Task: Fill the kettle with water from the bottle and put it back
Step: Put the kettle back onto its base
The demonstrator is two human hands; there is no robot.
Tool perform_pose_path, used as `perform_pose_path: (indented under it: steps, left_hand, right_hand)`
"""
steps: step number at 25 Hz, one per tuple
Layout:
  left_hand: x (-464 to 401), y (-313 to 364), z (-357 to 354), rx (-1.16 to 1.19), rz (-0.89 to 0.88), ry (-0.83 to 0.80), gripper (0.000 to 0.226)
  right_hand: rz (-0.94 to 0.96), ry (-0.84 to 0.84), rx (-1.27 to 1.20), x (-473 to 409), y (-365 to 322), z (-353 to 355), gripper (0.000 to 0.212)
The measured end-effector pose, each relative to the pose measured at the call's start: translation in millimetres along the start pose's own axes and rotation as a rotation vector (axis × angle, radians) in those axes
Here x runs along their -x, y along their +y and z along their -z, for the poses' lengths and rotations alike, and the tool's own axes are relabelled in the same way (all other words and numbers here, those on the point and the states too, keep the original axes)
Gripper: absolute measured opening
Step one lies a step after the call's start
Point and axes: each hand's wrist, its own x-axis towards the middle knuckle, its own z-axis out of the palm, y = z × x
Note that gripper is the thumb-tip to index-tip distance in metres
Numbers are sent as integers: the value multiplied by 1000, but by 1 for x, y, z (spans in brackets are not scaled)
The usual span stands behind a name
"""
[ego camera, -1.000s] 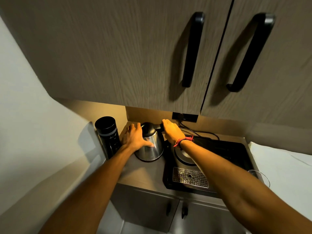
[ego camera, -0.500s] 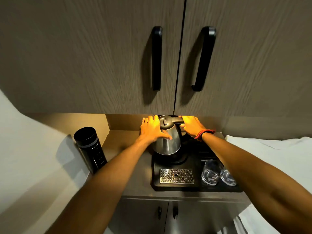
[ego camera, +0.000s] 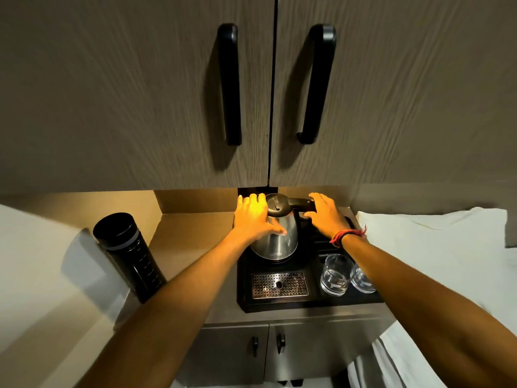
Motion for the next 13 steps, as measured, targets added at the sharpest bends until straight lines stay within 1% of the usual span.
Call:
perform_pose_path:
  steps: [3,5,7,9,11,13]
  left_hand:
    - [1,-2,-3,-29,-14,4,116]
    - [2,-3,-5,-35,-12,9,117]
    - [2,-2,-6,-38,5,2,116]
    - [2,0,-6,-53,13,-14,117]
    - [2,4,-3,-85,28,-46,120]
    - [4,9,3,-145,25,-54,128]
  right_hand:
    - [20,27,239,7,6,-5,52]
    - [46,42,307,5,8,-6,57]
    - [104,51,430,1,9,-6,58]
    - [177,32,606,-3,9,-7,59]
    - [214,35,688,-5,7,-7,59]
    - [200,32,724,-3,5,-6,65]
